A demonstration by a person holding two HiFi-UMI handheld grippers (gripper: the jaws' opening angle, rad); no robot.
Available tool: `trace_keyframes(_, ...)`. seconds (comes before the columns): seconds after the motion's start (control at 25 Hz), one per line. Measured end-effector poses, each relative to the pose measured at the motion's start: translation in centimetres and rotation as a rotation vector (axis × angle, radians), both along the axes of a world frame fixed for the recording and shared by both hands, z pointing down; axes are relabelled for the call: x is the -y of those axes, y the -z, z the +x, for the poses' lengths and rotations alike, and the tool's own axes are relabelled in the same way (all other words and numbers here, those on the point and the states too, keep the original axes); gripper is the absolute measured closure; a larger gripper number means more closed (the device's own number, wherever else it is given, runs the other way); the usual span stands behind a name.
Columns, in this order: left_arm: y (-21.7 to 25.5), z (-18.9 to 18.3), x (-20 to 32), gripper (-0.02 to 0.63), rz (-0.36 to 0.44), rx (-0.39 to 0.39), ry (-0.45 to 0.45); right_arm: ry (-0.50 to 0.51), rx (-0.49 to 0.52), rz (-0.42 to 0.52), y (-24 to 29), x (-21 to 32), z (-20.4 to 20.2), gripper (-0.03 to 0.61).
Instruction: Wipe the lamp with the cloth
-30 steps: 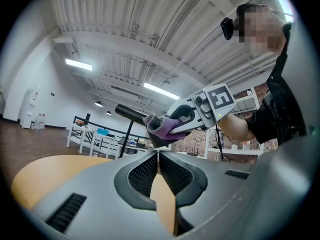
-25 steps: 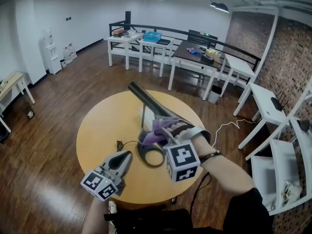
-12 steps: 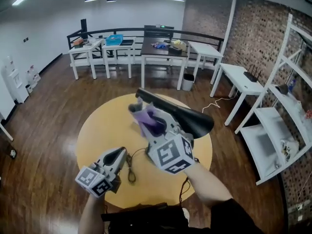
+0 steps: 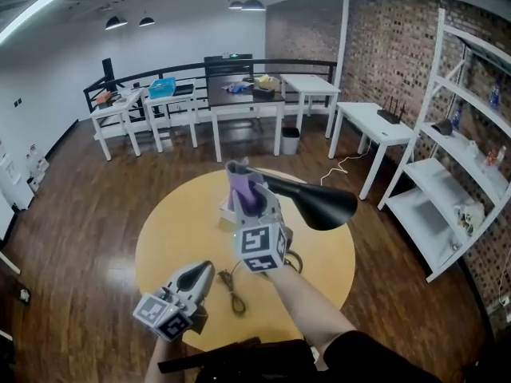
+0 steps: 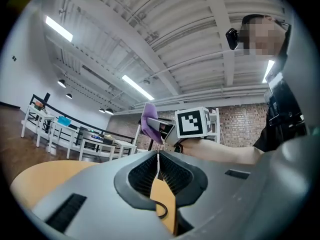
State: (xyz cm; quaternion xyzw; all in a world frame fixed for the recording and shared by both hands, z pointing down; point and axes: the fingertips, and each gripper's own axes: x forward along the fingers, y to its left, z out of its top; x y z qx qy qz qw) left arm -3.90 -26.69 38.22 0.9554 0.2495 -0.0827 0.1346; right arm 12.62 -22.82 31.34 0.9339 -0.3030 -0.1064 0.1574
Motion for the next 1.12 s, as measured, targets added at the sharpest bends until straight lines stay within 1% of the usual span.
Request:
trace_keyframes(0.12, -0.2, 0.0, 0.5, 0.606, -0.028, -0.001, -0.028, -0.065, -0.010, 0.061, -0.5, -2.3, 0.3, 0.479)
trace_keyframes(0.28, -0.4, 0.5, 1.1, 0.607, -0.045, 0.008, -0.081, -0.145, -0.019, 0.089, -0.7, -5.0, 0.2, 0.479)
trace_keyframes(0.48, -0.4, 1.0, 0.0, 0.606, -0.031, 0.021, -0.176, -0.270, 0.022, 0.156, -2.0, -10.2, 0.0, 0.479)
trace_keyframes(0.56, -0.9, 1.2, -0.2, 0.606, -0.009, 0.035, -0.199, -0.292, 0.045, 0.190, -2.7, -11.4, -0.2, 0.479)
trace_keyframes(0.64, -1.4, 1.4, -0.3, 0.606, 0.011, 0.049, -0.212, -0.296, 0.076, 0.243, -3.3, -12.4, -0.6, 0.480)
trace_keyframes(0.76, -1.0, 1.3, -0.6, 0.606, -0.021, 0.053, -0.242, -0.294, 0.145, 0.384, -3.8, -14.9, -1.5, 0.480)
trace_keyframes(0.8, -1.0, 1.3, -0.7, 0.607, -0.025, 0.056, -0.247, -0.299, 0.163, 0.428, -3.9, -15.9, -1.8, 0.480)
trace_keyframes(0.88, -1.6, 1.2, -0.6, 0.607, -0.011, 0.067, -0.249, -0.322, 0.186, 0.485, -4.3, -17.8, -2.6, 0.480)
trace_keyframes(1.0, -2.4, 1.2, -0.9, 0.606, -0.007, 0.073, -0.260, -0.365, 0.202, 0.513, -5.3, -20.5, -3.4, 0.480)
trace_keyframes(1.12, -2.5, 1.3, -1.4, 0.606, -0.013, 0.070, -0.271, -0.388, 0.214, 0.491, -5.8, -21.8, -3.8, 0.480)
